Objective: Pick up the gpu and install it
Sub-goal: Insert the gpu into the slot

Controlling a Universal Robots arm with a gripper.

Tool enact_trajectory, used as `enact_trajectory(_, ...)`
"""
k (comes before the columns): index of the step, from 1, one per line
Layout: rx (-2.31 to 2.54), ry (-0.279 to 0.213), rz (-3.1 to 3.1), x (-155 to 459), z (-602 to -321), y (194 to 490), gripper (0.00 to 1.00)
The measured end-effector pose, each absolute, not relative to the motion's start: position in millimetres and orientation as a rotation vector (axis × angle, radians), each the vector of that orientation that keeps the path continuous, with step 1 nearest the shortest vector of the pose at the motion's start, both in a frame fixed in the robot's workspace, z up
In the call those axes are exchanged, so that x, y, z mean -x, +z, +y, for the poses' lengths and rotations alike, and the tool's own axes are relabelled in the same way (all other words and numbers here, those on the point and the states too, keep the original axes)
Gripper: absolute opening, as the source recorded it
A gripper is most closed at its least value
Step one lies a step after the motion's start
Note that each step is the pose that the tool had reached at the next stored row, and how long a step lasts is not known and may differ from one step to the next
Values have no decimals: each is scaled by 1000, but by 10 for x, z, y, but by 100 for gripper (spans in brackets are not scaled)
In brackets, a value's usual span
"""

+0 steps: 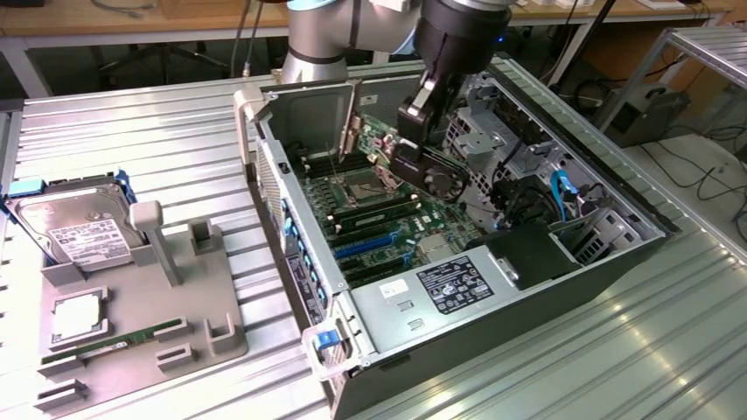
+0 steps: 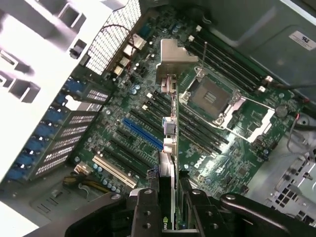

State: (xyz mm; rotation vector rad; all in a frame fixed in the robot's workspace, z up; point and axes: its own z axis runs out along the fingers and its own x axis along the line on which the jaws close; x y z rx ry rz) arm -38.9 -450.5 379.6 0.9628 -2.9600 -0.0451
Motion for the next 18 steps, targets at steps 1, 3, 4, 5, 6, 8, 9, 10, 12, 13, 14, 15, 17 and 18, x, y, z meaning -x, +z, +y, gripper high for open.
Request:
enact_trajectory(1,-988,-45,-2951,389,-4505,3791,26)
enact_trajectory(3,-1060,-44,-2926,389,-4505,3780,26)
enact_trajectory(4,-1094,-43,-2913,389,-4505,3775,26)
enact_trajectory(5,-1123,-43,-2901,389,-4505,3770,26)
enact_trajectory(6,-1163,-42,-2885,389,-4505,3764,26)
enact_trajectory(8,-1221,-41,-2860,389,-4505,3755,26)
enact_trajectory(9,-1280,-40,-2834,389,-4505,3747,26)
enact_trajectory(10,-1319,-39,-2816,389,-4505,3743,26)
enact_trajectory(12,-1404,-38,-2774,389,-4506,3739,26)
enact_trajectory(13,-1427,-37,-2762,389,-4506,3739,26)
enact_trajectory(14,-1473,-36,-2738,389,-4506,3739,26)
enact_trajectory(15,-1499,-35,-2725,389,-4505,3740,26)
enact_trajectory(17,-1545,-34,-2702,389,-4506,3739,26)
enact_trajectory(18,-1579,-33,-2683,389,-4506,3739,26)
